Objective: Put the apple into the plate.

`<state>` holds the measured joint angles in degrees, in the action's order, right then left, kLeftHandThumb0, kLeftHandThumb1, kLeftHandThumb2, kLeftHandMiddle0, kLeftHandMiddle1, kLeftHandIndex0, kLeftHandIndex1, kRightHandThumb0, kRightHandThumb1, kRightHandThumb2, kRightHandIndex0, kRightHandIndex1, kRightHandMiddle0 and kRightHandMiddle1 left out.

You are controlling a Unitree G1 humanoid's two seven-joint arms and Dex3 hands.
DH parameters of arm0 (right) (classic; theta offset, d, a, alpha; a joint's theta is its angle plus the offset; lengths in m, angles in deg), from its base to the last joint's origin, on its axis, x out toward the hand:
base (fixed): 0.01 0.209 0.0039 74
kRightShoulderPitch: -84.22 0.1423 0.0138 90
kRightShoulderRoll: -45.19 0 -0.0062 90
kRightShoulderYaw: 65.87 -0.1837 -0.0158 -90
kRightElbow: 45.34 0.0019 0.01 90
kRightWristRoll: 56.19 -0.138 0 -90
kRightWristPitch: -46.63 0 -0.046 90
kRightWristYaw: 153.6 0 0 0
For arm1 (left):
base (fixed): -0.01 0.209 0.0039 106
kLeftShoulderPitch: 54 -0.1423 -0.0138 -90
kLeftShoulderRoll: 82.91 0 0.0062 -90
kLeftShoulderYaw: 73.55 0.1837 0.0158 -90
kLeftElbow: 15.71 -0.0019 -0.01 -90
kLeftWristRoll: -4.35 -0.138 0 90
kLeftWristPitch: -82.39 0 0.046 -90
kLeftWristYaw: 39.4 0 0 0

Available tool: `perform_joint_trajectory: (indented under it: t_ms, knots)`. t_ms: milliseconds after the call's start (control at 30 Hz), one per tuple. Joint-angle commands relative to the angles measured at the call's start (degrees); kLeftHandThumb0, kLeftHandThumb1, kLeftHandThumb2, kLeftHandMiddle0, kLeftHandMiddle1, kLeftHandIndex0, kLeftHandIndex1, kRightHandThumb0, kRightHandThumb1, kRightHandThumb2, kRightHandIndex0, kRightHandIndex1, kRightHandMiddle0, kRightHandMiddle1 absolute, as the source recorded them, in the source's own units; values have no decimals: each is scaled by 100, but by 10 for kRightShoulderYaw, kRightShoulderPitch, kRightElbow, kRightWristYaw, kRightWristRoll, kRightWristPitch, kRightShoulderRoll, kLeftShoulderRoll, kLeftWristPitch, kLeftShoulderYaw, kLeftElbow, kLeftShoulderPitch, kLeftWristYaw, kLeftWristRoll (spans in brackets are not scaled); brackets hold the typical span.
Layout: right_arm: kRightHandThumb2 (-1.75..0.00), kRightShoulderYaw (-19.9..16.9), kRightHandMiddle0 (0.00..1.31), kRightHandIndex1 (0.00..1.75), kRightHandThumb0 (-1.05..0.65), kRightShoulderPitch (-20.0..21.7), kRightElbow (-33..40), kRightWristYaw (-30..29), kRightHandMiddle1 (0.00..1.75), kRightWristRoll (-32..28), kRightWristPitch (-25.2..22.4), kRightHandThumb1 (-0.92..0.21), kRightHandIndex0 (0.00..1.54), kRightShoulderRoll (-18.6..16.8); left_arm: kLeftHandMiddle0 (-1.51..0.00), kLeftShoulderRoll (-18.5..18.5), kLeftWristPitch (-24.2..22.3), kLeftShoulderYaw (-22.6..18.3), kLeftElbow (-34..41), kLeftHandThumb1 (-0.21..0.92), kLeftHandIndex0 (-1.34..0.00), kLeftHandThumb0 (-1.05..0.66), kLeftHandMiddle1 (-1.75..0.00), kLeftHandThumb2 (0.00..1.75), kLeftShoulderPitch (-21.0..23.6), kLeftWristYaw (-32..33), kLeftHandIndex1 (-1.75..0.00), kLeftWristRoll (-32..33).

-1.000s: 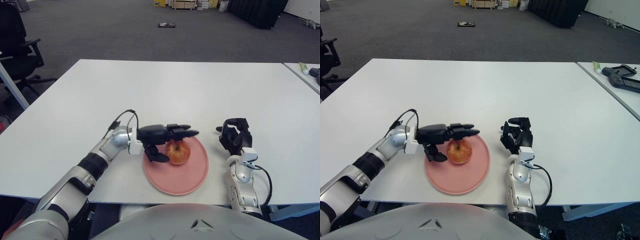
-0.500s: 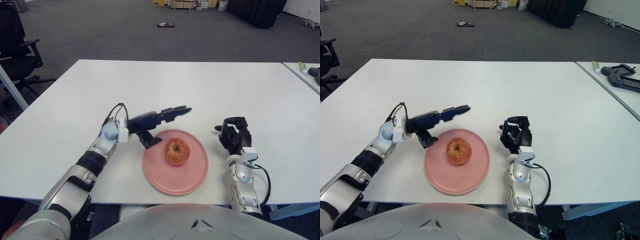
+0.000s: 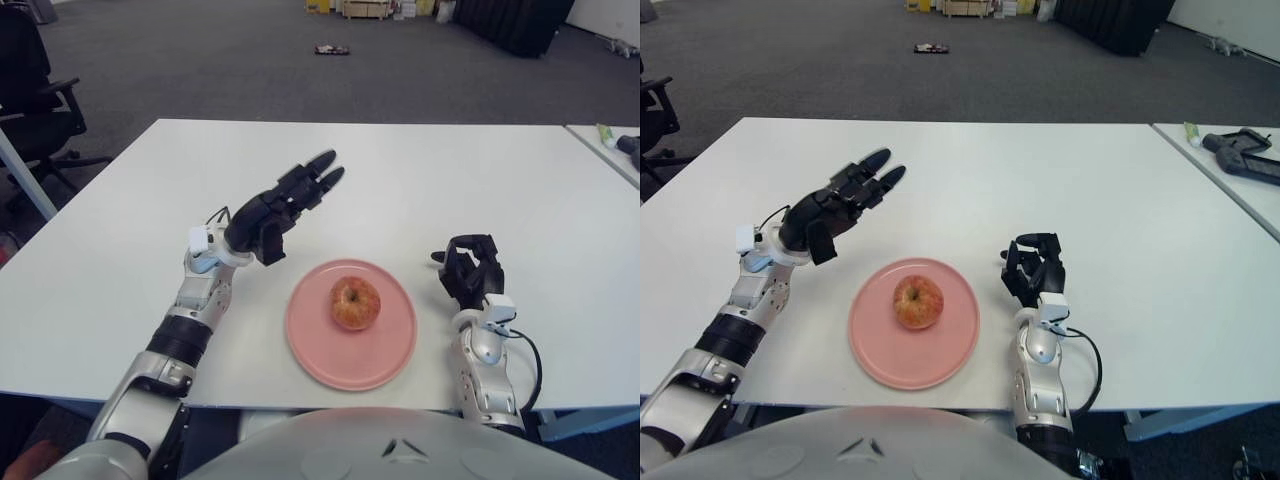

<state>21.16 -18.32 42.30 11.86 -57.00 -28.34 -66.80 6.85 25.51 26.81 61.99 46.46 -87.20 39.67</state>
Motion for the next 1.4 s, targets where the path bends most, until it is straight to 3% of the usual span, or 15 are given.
perform_joint_trajectory:
  t_ms: [0,100,133,167,233,333,433,533,700,800,900,1133,1367]
  knots:
    - [-77,-1,30,131,-37,8,-1,2,175,2,3,-75,55,-8,-10,18,-44,-36,34,92,-1,-105,-6,95,-38,71,-5,-18]
    - [-78,-2,30,131,-37,9,-1,1,175,6,3,-74,56,-6,-15,44,-68,-57,46,92,0,-105,-22,92,-50,123,-38,-31]
    - [-78,-2,30,131,-37,9,-1,1,175,6,3,-74,56,-6,-16,52,-72,-63,47,92,0,-102,-41,92,-52,137,-70,-38]
    - [-78,-2,30,131,-37,9,-2,1,175,6,3,-74,56,-6,-15,62,-67,-72,43,92,0,-101,-50,92,-53,161,-82,-56]
    - [-78,-3,30,131,-37,9,-3,0,175,7,3,-74,56,-6,-18,76,-63,-83,40,92,-8,-93,-83,91,-54,186,-123,-79]
    - [-78,-4,30,131,-37,10,-5,3,175,3,5,-74,56,-6,-25,102,-14,-110,-26,92,-21,-87,-109,90,-38,234,-144,-132]
    - [-79,-5,30,131,-37,10,-6,6,175,2,7,-74,56,-5,-35,117,16,-126,-53,92,-44,-79,-148,89,-32,282,-165,-185]
    - [-79,-5,30,131,-37,10,-6,8,175,1,8,-73,56,-5,-42,129,24,-134,-51,92,-52,-73,-164,87,-33,309,-171,-210]
    - [-79,-6,31,131,-37,11,-7,9,175,3,9,-73,56,-5,-54,142,32,-143,-63,91,-59,-65,-173,85,-37,328,-174,-223]
    - [-79,-7,31,131,-37,11,-8,9,175,5,8,-73,56,-4,-61,148,29,-148,-65,66,-49,-50,-174,98,-39,344,-174,-234]
    - [-79,-7,30,131,-37,11,-7,6,175,8,7,-73,56,-4,-67,153,25,-152,-72,57,-47,-45,-174,104,-41,359,-175,-246]
    - [-78,-8,30,131,-37,10,-5,6,175,8,3,-74,55,-6,-76,158,27,-156,-100,53,-45,-42,-175,106,-41,363,-175,-253]
    - [-78,-8,30,131,-37,10,-5,8,175,9,2,-74,55,-4,-76,158,32,-158,-120,53,-44,-42,-175,105,-43,372,-175,-269]
